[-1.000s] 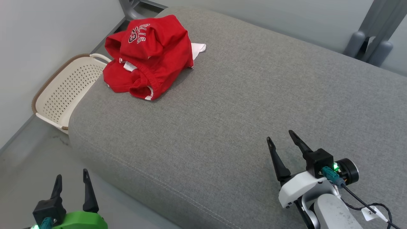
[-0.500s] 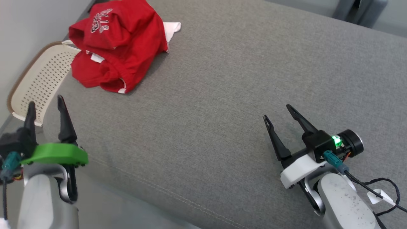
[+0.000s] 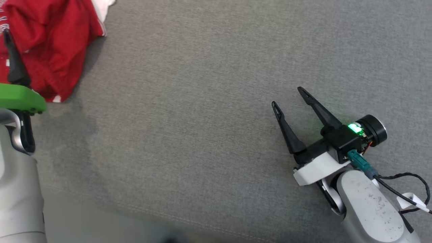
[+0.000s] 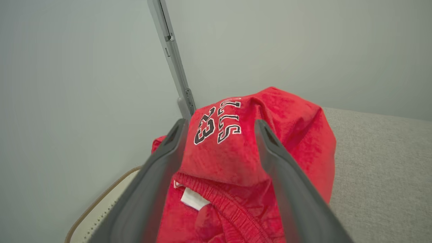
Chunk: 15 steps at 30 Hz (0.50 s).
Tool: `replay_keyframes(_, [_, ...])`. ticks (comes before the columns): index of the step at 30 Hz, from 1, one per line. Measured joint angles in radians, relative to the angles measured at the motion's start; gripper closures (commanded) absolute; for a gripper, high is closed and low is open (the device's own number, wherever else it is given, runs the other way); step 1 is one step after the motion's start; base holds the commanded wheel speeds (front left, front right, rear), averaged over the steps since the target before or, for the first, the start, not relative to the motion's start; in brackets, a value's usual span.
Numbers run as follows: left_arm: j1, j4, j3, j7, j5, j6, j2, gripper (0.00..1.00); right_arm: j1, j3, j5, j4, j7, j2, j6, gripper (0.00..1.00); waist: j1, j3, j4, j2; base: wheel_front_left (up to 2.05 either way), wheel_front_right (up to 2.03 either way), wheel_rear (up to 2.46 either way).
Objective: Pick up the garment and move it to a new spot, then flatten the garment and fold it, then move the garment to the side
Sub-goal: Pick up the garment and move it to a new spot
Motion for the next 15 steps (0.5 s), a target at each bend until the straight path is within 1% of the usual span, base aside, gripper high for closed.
replay_keyframes(3, [-0.031, 0.012, 0.004, 0.0, 0.03, 0.022, 0.015, 0.0, 0.001, 0.001, 0.009, -0.014, 0.0, 0.002, 0.0, 0.0, 0.0, 0.031, -0.039, 0.0, 0.0, 0.0, 0.0])
replay_keyframes(6, [-0.037, 0.074, 0.019, 0.0, 0.039, 0.067, 0.014, 0.0, 0.004, 0.009, 0.009, -0.031, 0.0, 0.004, 0.0, 0.0, 0.0, 0.057, -0.077, 0.0, 0.0, 0.0, 0.0])
replay_keyframes(7, [-0.041, 0.097, 0.028, 0.0, 0.04, 0.092, 0.015, 0.0, 0.004, 0.008, 0.009, -0.035, 0.0, 0.005, 0.0, 0.0, 0.0, 0.066, -0.089, 0.0, 0.0, 0.0, 0.0])
replay_keyframes(8, [-0.047, 0.109, 0.035, 0.0, 0.041, 0.108, 0.016, 0.0, 0.004, 0.005, 0.009, -0.039, 0.0, 0.007, 0.0, 0.0, 0.0, 0.075, -0.1, 0.0, 0.0, 0.0, 0.0])
replay_keyframes(11, [-0.075, 0.121, 0.043, 0.0, 0.045, 0.137, 0.019, 0.0, 0.002, -0.001, 0.009, -0.048, -0.002, 0.015, 0.0, 0.0, 0.0, 0.1, -0.123, 0.0, 0.0, 0.0, 0.0])
replay_keyframes(12, [-0.08, 0.126, 0.046, 0.0, 0.045, 0.145, 0.018, 0.45, 0.002, -0.005, 0.009, -0.05, -0.003, 0.016, 0.0, 0.0, 0.0, 0.108, -0.13, 0.0, 0.0, 0.0, 0.0])
replay_keyframes(14, [-0.08, 0.127, 0.044, 0.0, 0.052, 0.154, 0.015, 1.0, 0.002, -0.011, 0.009, -0.051, -0.003, 0.021, 0.0, 0.0, -0.0001, 0.117, -0.142, 0.0, 0.0, 0.0, 0.0])
replay_keyframes(15, [-0.08, 0.119, 0.044, 0.0, 0.052, 0.156, 0.011, 1.0, 0.002, -0.012, 0.009, -0.051, -0.003, 0.024, 0.0, 0.0, -0.0001, 0.121, -0.146, 0.0, 0.0, 0.0, 0.0])
